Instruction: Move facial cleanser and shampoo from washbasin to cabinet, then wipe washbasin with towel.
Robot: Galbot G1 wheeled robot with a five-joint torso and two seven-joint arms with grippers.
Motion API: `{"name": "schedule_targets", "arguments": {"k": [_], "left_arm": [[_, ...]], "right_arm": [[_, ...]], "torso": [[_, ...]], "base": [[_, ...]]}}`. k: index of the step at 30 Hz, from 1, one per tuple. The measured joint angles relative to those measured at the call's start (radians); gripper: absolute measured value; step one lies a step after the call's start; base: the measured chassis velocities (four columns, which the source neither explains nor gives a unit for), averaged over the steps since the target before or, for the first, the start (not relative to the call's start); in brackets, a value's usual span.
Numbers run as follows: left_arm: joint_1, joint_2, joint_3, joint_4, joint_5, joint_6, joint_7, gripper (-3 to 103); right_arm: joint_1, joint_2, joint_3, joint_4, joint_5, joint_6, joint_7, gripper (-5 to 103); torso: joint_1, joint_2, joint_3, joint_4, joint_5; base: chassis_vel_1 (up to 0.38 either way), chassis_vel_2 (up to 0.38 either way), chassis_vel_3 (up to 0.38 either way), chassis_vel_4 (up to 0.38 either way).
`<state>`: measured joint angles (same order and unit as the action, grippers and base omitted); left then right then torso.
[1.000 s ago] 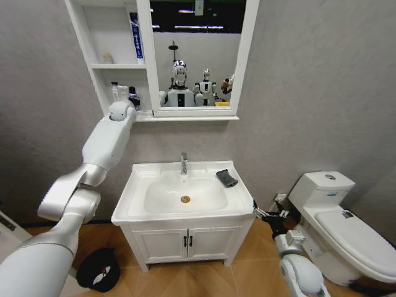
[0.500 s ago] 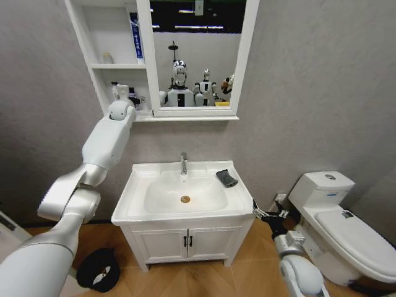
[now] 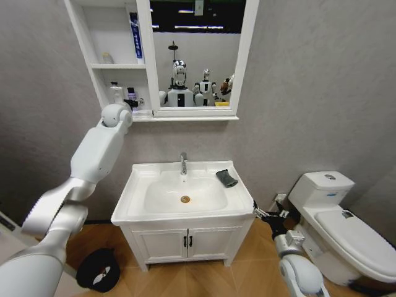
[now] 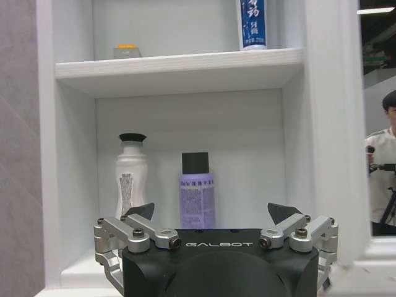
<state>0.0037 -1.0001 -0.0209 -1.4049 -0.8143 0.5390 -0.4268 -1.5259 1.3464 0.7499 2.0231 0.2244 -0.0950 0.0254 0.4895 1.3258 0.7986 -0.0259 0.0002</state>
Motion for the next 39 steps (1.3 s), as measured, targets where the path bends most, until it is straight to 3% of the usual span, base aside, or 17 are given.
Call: {"name": "schedule_targets", "arguments": {"k": [7,8,10,11,13,14,15,17,20,21,23,24,26,27,30,34,39], "left_arm": [[0.256,0.18,-0.124,-0.293,-0.083,0.007,-0.066,100],[0.256,0.18,-0.124,-0.293,-0.083,0.007,-0.066,100],[0.414,0.225,-0.23,-0.407,-0.081,-0.012,-0.072,100],[0.414,0.225,-0.23,-0.407,-0.081,-0.012,-0.072,100],[0.594,0.235,-0.336,-0.495,-0.051,-0.038,-0.068,100],[0.677,0.229,-0.387,-0.528,-0.028,-0.046,-0.056,100],[0.677,0.229,-0.387,-0.528,-0.028,-0.046,-0.056,100],[0.907,0.174,-0.507,-0.595,0.065,-0.08,0.0,100],[1.055,0.094,-0.547,-0.624,0.145,-0.122,0.033,100],[1.055,0.094,-0.547,-0.624,0.145,-0.122,0.033,100],[1.12,0.031,-0.559,-0.635,0.243,-0.162,0.089,100],[1.12,0.031,-0.559,-0.635,0.243,-0.162,0.089,100],[1.185,-0.029,-0.589,-0.636,0.335,-0.213,0.159,100],[1.185,-0.029,-0.589,-0.636,0.335,-0.213,0.159,100],[1.258,-0.081,-0.642,-0.643,0.393,-0.241,0.245,100],[1.321,-0.108,-0.684,-0.652,0.416,-0.258,0.311,100],[1.341,-0.116,-0.68,-0.668,0.418,-0.261,0.317,100]], "right_arm": [[0.016,-0.009,-0.02,0.042,0.012,-0.024,0.009,100],[0.016,-0.009,-0.02,0.042,0.012,-0.024,0.009,100],[0.022,-0.015,-0.029,0.075,0.013,-0.045,0.018,100],[0.022,-0.015,-0.029,0.075,0.013,-0.045,0.018,100],[0.028,-0.02,-0.035,0.098,0.017,-0.065,0.024,100],[0.031,-0.023,-0.036,0.106,0.024,-0.076,0.027,100],[0.031,-0.023,-0.036,0.106,0.024,-0.076,0.027,100],[0.041,-0.042,-0.034,0.119,0.066,-0.108,0.036,100],[0.04,-0.067,-0.008,0.129,0.112,-0.12,0.055,100],[0.04,-0.067,-0.008,0.129,0.112,-0.12,0.055,100],[0.041,-0.088,0.006,0.142,0.153,-0.14,0.094,100],[0.041,-0.088,0.006,0.142,0.153,-0.14,0.094,100],[0.062,-0.101,-0.001,0.154,0.175,-0.171,0.125,100],[0.062,-0.101,-0.001,0.154,0.175,-0.171,0.125,100],[0.07,-0.116,0.003,0.179,0.219,-0.217,0.146,100],[0.069,-0.138,0.013,0.191,0.254,-0.257,0.146,100],[0.07,-0.158,0.021,0.191,0.26,-0.282,0.134,100]], "torso": [[0.0,0.0,0.0,0.0007,-0.0004],[0.0,0.0,0.0,0.0007,-0.0004],[0.0,0.0,0.0,0.0006,-0.0002],[0.0,0.0,0.0,0.0006,-0.0002],[0.0,0.0,0.0,0.0004,-0.0005],[0.0,0.0,0.0,0.0004,-0.0003],[0.0,0.0,0.0,0.0004,-0.0003],[0.0,0.0,0.0,0.0005,-0.0004],[0.0,0.0,0.0,0.0012,-0.0003],[0.0,0.0,0.0,0.0012,-0.0003],[0.0,0.0,0.0,-0.0007,-0.0002],[0.0,0.0,0.0,-0.0007,-0.0002],[0.0,0.0,0.0,0.0,0.0001],[0.0,0.0,0.0,0.0,0.0001],[0.0,0.0,0.0,0.0006,0.0],[0.0,0.0,0.0,0.0006,-0.0001],[0.0,0.0,0.0,0.0004,-0.0001]], "base": [[0.0,0.0,0.0,0.0],[0.0,0.0,0.0,0.0],[0.0,0.0,0.0,0.0],[0.0,0.0,0.0,0.0],[0.0,0.0,0.0,0.0],[0.0,0.0,0.0,0.0],[0.0,0.0,0.0,0.0],[0.0,0.0,0.0,0.0],[0.0,0.0,0.0,0.0],[0.0,0.0,0.0,0.0],[0.0,0.0,0.0,0.0],[0.0,0.0,0.0,0.0],[0.0,0.0,0.0,0.0],[0.0,0.0,0.0,0.0],[0.0,0.0,0.0,0.0],[0.0,0.0,0.0,0.0],[0.0,0.0,0.0,0.0]]}}
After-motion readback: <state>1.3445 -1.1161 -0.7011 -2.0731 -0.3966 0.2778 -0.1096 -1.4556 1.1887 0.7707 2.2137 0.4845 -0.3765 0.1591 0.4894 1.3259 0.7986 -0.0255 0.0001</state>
